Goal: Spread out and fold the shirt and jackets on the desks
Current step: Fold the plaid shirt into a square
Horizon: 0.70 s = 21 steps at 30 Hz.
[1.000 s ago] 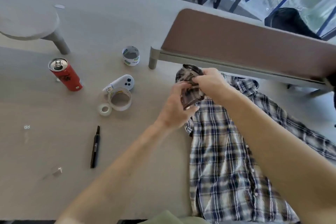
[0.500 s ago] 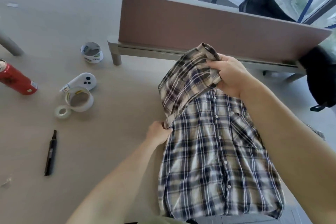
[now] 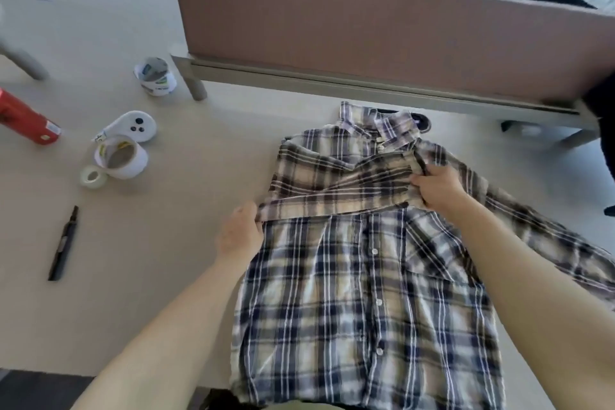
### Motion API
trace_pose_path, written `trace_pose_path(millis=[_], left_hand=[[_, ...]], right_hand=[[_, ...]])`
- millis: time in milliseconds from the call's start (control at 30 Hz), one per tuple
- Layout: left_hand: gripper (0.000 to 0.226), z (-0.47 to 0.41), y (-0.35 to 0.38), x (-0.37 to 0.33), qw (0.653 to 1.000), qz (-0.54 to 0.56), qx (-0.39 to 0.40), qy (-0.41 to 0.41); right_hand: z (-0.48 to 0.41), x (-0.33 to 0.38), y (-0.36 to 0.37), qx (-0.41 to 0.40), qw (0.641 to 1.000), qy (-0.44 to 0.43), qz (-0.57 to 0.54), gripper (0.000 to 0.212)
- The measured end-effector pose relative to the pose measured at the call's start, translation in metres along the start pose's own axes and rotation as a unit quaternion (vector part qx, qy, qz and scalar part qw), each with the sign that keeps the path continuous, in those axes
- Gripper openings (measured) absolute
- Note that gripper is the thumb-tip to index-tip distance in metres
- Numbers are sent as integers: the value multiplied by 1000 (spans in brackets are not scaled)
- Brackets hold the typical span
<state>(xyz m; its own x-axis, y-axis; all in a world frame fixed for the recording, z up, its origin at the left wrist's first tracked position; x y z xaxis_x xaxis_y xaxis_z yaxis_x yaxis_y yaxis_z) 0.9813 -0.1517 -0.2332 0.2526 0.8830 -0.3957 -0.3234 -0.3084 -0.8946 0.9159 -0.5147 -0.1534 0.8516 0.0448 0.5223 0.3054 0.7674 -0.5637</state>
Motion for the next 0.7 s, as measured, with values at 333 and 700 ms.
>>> trace_pose_path(millis=[333,700], left_hand=[[46,2,-4,-13,990,-120,41,56],[76,-85,20,-83,962,-143,145,184]], right_hand=[[-28,-61,17,7,996,88,14,37],[28,-50,61,-121,937,-220,242,46]])
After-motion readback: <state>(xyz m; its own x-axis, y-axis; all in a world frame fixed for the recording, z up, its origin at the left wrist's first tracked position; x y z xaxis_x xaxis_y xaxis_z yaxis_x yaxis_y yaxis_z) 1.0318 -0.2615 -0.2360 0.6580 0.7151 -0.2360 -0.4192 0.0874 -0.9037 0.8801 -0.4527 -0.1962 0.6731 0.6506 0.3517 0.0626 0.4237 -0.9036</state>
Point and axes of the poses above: each hand's wrist, its own z-axis away from the middle knuckle, its own y-axis out of the palm, x = y × z, the point moved 1 cm from there along -z, towards the middle knuckle, and after that the axes turned 9 degrees about y, right-handed, at the moved point
